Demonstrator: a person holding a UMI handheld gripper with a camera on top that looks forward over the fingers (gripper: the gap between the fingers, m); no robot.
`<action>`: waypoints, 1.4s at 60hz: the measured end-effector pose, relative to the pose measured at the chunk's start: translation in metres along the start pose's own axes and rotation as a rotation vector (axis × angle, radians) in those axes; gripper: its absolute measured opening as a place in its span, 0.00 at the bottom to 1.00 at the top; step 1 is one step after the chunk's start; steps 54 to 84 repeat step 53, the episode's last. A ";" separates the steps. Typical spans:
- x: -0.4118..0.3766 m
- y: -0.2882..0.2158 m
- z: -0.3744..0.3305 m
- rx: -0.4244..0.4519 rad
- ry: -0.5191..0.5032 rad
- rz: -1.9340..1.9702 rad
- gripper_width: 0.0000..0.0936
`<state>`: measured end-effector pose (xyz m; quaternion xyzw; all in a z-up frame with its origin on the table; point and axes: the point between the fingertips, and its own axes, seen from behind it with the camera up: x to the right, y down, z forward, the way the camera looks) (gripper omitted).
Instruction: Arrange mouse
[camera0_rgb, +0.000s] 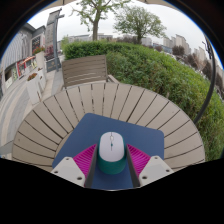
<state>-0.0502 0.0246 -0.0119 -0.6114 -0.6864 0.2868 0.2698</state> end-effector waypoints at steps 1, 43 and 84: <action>0.000 0.001 -0.002 -0.016 0.005 -0.001 0.64; -0.035 -0.001 -0.331 -0.083 0.191 0.118 0.91; -0.041 0.004 -0.331 -0.090 0.220 0.148 0.91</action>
